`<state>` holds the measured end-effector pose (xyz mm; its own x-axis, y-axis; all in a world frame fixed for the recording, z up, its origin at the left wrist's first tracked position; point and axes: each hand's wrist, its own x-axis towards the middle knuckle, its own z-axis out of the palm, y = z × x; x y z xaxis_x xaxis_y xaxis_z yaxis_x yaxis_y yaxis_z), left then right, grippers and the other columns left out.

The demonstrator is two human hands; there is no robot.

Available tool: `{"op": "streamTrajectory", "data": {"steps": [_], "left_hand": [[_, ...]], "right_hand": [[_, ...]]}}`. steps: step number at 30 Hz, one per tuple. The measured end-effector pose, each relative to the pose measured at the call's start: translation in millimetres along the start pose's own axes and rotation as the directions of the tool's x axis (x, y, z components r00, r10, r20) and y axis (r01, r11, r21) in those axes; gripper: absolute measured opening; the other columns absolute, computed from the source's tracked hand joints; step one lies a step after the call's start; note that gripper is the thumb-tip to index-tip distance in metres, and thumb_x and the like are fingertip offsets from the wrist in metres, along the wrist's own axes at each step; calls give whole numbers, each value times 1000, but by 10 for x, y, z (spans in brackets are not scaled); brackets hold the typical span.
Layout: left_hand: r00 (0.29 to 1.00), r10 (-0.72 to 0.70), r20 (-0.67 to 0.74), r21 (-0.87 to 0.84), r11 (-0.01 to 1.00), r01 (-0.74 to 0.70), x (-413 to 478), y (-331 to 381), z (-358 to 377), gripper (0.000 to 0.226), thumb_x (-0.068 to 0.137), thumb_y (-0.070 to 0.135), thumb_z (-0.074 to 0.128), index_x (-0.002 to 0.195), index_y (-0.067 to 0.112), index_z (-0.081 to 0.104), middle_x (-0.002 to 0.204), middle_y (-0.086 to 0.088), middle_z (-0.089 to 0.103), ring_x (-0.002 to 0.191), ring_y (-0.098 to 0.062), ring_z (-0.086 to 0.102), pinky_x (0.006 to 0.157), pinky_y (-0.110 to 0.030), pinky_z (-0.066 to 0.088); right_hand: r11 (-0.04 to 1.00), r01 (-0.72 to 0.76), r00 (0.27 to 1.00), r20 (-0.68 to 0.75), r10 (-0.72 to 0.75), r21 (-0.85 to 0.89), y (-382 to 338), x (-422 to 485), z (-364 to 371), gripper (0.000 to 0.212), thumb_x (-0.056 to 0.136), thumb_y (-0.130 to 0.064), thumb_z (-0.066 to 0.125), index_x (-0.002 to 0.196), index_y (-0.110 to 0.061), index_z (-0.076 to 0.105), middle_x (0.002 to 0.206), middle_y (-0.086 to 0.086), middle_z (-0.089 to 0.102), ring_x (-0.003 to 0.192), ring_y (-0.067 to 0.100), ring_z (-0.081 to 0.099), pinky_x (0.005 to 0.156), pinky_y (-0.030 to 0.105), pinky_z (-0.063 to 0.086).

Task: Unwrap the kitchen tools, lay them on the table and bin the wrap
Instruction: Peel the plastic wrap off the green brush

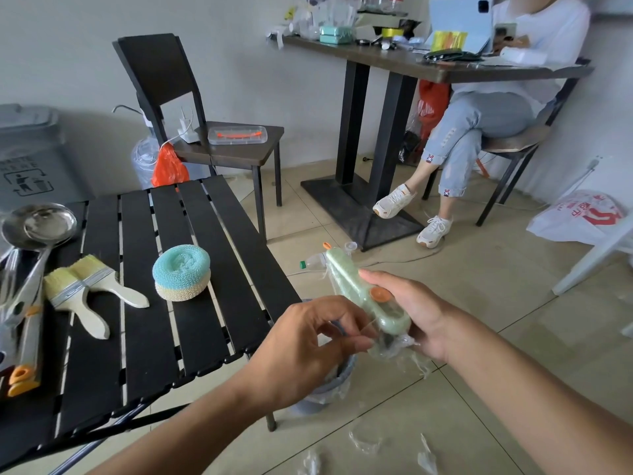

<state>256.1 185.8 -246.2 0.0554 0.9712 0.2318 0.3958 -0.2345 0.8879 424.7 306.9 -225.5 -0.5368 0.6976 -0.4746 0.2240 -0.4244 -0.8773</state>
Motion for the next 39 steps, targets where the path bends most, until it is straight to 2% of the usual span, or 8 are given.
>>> {"op": "streamTrajectory", "data": {"steps": [3,6,10,14,24,28,33,39], "left_hand": [[995,-94,-19,-56,994,93,28,21,-29,16,93,22,83,86,15,71,96,5,79,95,-14,76,87,-41,62],[980,-187,-69,68,979,192,57,60,34,24,82,44,89,87,29,71,86,15,76,78,2,70,71,-13,52],[988,-103,-118,178,976,123,70,74,87,17,84,37,89,79,29,74,84,20,73,74,5,65,66,-7,45],[998,61,-13,151,987,-59,31,66,54,15,88,19,87,80,15,75,101,16,77,88,-4,72,74,-9,49],[969,42,243,140,987,-78,28,24,-362,10,95,17,81,88,20,73,104,14,79,104,-12,76,85,-36,60],[988,4,151,4,1000,-4,25,8,-365,10,95,28,81,95,22,74,98,4,79,94,-17,77,84,-34,63],[928,-191,-320,6,979,203,134,-118,-304,26,95,54,74,95,29,66,83,8,70,71,-9,66,64,-33,56],[918,-254,-306,-27,966,258,179,-159,-280,55,85,76,71,89,22,60,73,10,69,64,-7,62,63,-37,60]], "right_hand": [[1000,25,999,-26,-26,-13,24,16,30,41,101,-45,63,88,-9,80,76,12,72,57,22,68,48,26,50],[993,55,993,-99,-65,-108,47,36,70,48,100,-53,63,74,-16,79,76,11,74,57,22,66,56,29,47],[984,100,981,-152,-123,-148,85,70,112,52,100,-54,63,61,-23,79,69,4,73,55,18,67,60,29,47],[994,87,974,-212,-73,59,41,139,-13,38,98,-46,69,81,-13,79,75,9,75,61,23,71,67,34,52],[906,-91,996,46,79,414,-57,109,-259,41,100,-36,66,120,-1,74,99,20,71,79,37,74,72,44,64],[946,-89,991,125,53,310,-31,108,-261,47,95,-38,67,123,-1,77,108,27,73,92,40,75,87,50,62],[996,75,990,119,-81,58,1,65,-151,60,88,-51,75,132,-10,74,123,31,67,107,38,64,102,54,46],[952,207,954,263,-145,-227,13,-38,20,43,97,-63,65,134,-44,71,128,-7,77,118,15,73,96,30,54]]}}
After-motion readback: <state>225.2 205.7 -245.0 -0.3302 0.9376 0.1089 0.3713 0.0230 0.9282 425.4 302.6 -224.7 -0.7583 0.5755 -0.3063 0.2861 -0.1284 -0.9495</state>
